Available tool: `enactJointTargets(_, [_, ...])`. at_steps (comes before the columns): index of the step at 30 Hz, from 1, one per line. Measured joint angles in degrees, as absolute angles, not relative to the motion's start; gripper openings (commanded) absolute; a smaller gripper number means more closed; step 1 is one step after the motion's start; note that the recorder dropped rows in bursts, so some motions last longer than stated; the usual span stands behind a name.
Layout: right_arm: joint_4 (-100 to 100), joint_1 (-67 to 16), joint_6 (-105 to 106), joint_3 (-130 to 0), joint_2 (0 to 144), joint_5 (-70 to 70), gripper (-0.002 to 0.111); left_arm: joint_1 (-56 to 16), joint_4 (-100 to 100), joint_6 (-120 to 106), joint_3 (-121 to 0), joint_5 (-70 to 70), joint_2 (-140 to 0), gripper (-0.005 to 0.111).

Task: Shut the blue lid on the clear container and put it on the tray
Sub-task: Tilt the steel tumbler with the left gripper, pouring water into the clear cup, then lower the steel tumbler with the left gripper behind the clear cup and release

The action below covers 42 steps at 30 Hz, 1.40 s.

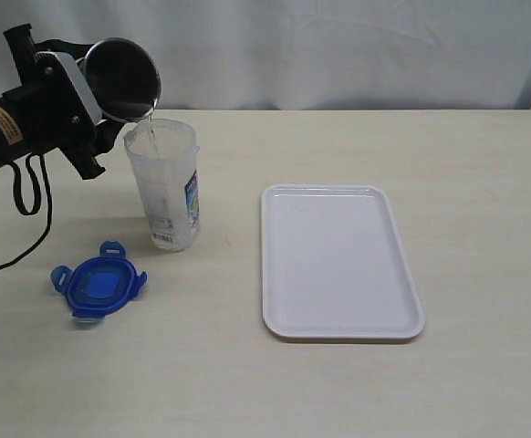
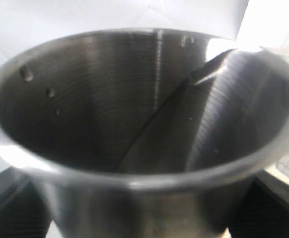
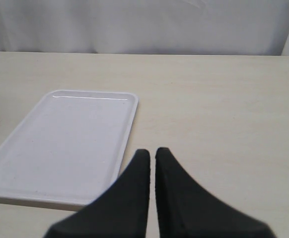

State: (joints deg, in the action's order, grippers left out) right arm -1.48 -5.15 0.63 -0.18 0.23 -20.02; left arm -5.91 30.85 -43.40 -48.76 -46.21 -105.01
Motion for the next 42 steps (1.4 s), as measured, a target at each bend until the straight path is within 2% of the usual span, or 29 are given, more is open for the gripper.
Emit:
enactJointTargets(14, [-1.48, -5.15, 0.63, -0.18, 0.23, -20.02, 0.004, -5.91, 30.85, -42.96, -48.76, -46.12, -105.01, 0.000])
enactJointTargets(26, [-1.48, -5.15, 0.63, -0.18, 0.23, -20.02, 0.004, -5.91, 28.33, -22.63, -48.76, -44.32, -105.01, 0.000])
enactJointTargets(32, [-1.48, -5.15, 0.63, -0.18, 0.23, -20.02, 0.004, -5.96, 19.01, -15.31, -48.88, -45.69, -105.39, 0.000])
enactJointTargets(42, [-1.48, -5.15, 0.63, -0.18, 0.23, -20.02, 0.004, -3.34, 14.54, 2.08, -59.83, -45.33, -115.16, 0.000])
